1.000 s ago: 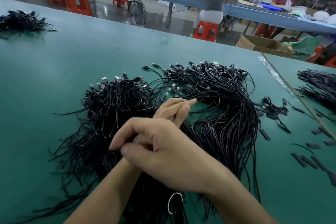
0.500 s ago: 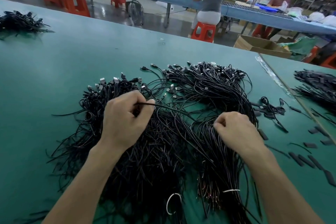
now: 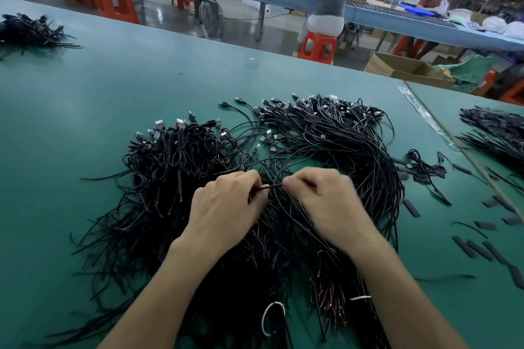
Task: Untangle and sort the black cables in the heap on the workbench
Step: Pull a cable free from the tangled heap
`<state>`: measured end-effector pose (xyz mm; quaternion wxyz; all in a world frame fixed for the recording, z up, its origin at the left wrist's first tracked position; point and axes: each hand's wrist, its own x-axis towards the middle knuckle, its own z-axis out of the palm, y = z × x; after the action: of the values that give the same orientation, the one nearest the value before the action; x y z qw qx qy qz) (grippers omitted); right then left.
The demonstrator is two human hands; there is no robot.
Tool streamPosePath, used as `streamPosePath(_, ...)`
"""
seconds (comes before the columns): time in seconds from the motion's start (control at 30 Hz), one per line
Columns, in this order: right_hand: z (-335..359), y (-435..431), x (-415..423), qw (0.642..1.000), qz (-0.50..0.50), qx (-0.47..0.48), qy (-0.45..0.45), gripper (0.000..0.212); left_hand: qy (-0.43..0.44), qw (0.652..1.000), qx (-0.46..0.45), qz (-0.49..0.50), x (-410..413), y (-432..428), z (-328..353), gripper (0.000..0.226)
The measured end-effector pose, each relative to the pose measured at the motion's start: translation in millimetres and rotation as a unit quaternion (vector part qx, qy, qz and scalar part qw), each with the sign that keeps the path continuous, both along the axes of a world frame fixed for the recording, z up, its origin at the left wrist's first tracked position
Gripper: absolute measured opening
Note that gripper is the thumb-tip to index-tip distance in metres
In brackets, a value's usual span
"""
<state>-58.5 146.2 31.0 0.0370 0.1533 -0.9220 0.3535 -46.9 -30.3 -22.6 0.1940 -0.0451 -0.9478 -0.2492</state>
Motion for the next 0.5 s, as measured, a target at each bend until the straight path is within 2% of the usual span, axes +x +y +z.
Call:
streamPosePath(0.07,-0.1,14.2,-5.3,0.996,-0.076,0.003,0.041,0.023,0.008,0.999,0.041,0.027,2.2,-6.7,2.5,0.036)
streamPosePath(0.17,-2.8,31.5,-9.7,0.971,-0.159,0.156,0.085,0.029,0.029,0.997,0.069,0.035,3.7,-16.0,8.9,0.037)
streamPosePath(0.23,-6.1,35.0,-7.8,0.965,-0.121,0.227,0.050,0.033,0.021,0.996,0.087,0.011,3.9,-19.0,13.9,0.039)
streamPosePath(0.27,-8.2,34.3,-6.7,0.970,-0.078,0.229,0.024,0.034,0.007,0.995,0.095,-0.008,4.2,-19.8,16.0,0.041)
streamPosePath(0.33,-11.4,29.5,-4.7,0.986,0.010,0.160,-0.038,0.034,-0.035,0.994,0.092,-0.040,4.7,-18.0,20.1,0.044)
streamPosePath(0.4,-13.7,20.7,-2.8,0.995,0.051,0.032,-0.079,0.031,-0.082,0.990,0.102,-0.056,5.4,-15.6,23.9,0.043)
streamPosePath(0.5,-8.9,11.8,-1.4,0.996,0.033,-0.073,-0.024,0.030,-0.124,0.968,0.201,-0.087,4.3,-12.6,29.8,0.048)
